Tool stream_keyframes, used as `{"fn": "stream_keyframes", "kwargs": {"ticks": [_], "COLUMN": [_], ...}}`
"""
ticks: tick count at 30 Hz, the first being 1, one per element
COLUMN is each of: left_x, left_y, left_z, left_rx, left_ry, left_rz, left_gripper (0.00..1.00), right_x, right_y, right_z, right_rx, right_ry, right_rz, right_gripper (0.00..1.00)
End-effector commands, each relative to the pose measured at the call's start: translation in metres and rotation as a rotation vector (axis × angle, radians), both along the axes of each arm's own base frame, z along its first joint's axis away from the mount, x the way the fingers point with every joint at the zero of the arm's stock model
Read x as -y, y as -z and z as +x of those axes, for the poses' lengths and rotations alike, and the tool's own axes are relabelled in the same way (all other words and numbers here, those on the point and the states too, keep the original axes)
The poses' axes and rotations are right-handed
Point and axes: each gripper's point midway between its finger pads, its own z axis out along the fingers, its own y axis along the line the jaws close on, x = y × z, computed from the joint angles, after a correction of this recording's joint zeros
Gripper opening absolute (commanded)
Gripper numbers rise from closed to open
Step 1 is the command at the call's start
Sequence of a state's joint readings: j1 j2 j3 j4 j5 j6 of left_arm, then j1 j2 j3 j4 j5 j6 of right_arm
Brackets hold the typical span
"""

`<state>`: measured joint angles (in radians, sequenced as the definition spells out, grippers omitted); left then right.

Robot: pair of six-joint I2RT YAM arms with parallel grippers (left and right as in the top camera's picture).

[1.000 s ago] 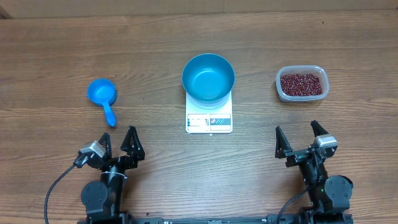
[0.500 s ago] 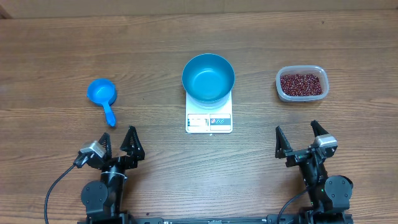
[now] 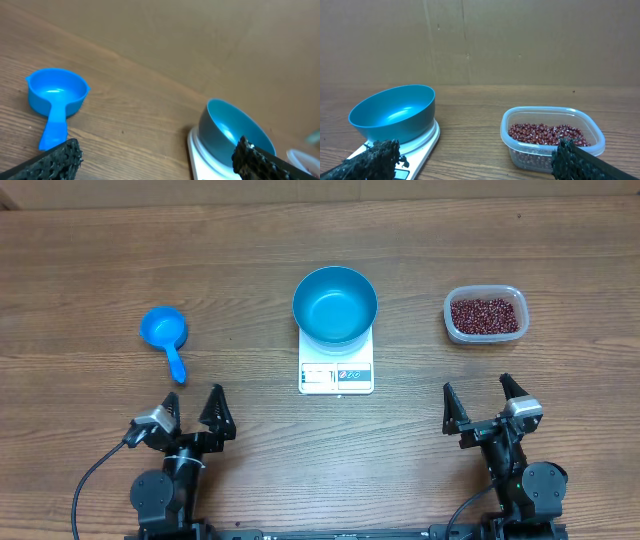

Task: Scoop item into bowl and weigh 150g on scale

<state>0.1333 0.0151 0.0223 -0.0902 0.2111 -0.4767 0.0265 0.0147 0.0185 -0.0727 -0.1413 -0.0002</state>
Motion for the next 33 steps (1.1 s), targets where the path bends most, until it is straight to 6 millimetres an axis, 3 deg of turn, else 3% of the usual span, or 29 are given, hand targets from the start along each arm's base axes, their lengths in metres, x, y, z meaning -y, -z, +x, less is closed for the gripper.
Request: {"fn": "stream_keyframes", "kwargs": {"ticks": [1,8,11,17,22,27,33], "left_x": [0.010,-0.002,-0.018,-0.050,-0.059,-0.060,-0.047], "left_y": [-0.033,-0.085,-0.104,-0.152,-0.185,-0.180,-0.135], "left_z": [-0.009,-0.022,-0.023,-0.010,0.010,0.034,0.070], "left_rx": [0.043,-0.040,-0.140,-0.331,-0.399,-0.507,-0.648], "left_ry": [0.063,0.003,-0.075,-0.222,-0.245,-0.216,-0.089], "left_rz": [0.131,0.268,0.271,0.295,0.304,0.299,0.253], "left_gripper": [1.00,1.00,1.00,1.00,1.00,1.00,1.00], "right_x": [0.002,0.002,0.002,0.002,0.002,0.002,0.002], "right_y": [0.001,0.001,0.001,0.001,0.001,0.001,0.001], "right_z": [0.000,0.000,0.000,0.000,0.000,0.000,0.000], "right_rx": [0.006,0.006,0.006,0.006,0.006,0.006,0.006], "right_ry": [0.010,0.010,0.010,0.010,0.010,0.010,0.010], "right_rz": [-0.001,-0.001,-0.001,-0.001,-0.001,-0.001,-0.001], "right_gripper": [1.00,1.00,1.00,1.00,1.00,1.00,1.00]}}
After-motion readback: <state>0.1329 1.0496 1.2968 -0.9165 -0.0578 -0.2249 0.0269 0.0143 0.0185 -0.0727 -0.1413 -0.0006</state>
